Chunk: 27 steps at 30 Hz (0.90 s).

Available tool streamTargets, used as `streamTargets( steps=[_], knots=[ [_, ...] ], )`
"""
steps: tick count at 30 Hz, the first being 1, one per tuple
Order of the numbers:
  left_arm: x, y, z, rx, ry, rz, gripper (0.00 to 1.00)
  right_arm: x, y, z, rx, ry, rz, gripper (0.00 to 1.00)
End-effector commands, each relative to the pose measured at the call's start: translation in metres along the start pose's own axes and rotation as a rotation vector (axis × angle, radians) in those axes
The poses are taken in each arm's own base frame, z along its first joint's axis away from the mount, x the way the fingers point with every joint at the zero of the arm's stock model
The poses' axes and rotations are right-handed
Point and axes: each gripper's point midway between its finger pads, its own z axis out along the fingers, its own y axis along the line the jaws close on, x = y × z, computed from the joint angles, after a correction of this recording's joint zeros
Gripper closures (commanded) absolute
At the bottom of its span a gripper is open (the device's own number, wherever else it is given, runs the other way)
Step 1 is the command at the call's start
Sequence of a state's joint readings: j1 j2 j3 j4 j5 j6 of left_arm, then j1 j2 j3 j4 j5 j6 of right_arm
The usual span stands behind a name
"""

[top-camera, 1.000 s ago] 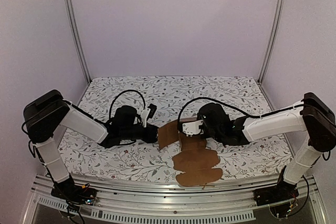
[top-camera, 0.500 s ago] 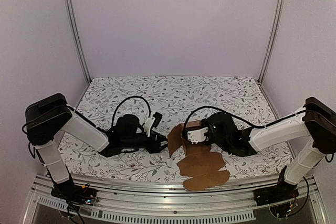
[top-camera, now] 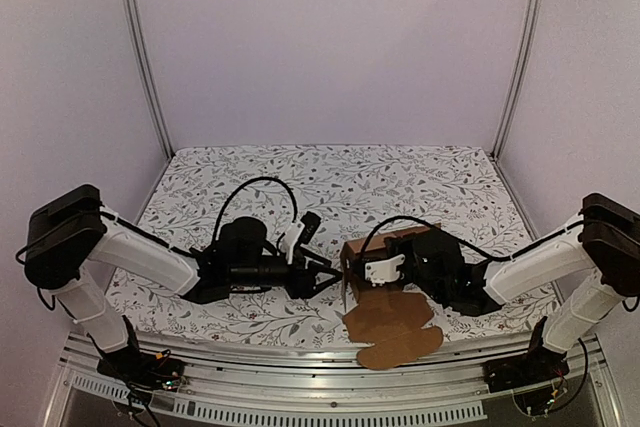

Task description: Fold the paper box

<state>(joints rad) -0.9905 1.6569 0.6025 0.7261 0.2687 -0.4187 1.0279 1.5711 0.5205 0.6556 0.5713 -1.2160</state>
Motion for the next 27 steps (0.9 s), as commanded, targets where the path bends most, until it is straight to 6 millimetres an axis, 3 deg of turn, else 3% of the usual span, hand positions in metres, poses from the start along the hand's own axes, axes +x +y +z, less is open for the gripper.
streamTargets(
  steps=[1,7,11,22,27],
  knots=[
    [0.008,-0.019,0.014,0.017,0.073,0.036,0.45,-0.004,-0.009,-0.012,0.030,-0.028,0.042,1.00],
    [0.025,-0.001,0.040,-0.107,0.154,0.061,0.47,-0.002,-0.004,-0.018,0.020,-0.034,0.040,1.00],
    [0.029,0.007,0.046,-0.180,0.169,0.076,0.47,0.001,-0.004,-0.020,0.022,-0.029,0.060,1.00],
    [0.017,0.029,0.055,-0.340,0.110,0.118,0.45,-0.001,0.004,-0.016,-0.029,-0.011,0.111,1.00],
    [0.021,0.016,0.064,-0.250,0.092,0.146,0.43,0.002,0.010,-0.012,-0.050,0.018,0.114,1.00]
  ],
)
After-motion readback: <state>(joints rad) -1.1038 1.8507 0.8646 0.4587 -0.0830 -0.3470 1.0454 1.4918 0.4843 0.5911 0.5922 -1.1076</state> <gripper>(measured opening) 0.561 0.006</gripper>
